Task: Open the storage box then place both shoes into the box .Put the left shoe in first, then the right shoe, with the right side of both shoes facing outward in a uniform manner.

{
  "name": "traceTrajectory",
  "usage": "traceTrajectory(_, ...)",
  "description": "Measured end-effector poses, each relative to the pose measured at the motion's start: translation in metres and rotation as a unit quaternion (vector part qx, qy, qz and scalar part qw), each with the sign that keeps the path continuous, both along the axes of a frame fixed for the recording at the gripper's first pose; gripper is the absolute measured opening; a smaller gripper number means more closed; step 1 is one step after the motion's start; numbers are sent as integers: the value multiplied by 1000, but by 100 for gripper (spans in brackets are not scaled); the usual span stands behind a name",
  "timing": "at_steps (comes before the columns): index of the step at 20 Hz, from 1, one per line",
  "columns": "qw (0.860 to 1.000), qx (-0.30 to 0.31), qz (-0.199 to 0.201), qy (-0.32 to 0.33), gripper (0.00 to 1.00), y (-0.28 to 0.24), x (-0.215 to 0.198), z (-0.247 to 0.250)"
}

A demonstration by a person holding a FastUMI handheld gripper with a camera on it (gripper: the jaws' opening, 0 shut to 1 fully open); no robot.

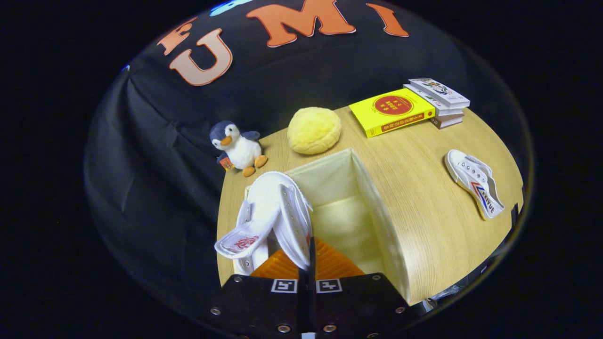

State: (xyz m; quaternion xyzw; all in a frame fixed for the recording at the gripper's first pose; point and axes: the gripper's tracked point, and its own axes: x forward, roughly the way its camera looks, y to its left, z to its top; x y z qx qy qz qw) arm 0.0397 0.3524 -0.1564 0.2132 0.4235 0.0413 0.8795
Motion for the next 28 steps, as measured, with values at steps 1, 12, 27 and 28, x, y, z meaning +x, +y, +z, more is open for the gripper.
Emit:
traceTrajectory(1, 1000, -3, 0, 11, 0, 7, -2, -9)
traceTrajectory(12, 998, -43, 47, -27, 99, -2, -2, 6)
traceTrajectory(27, 994, -81, -6, -72, 98, -231, 6, 3)
traceTrajectory(28, 993, -90, -11, -71, 98, -251, 6, -3)
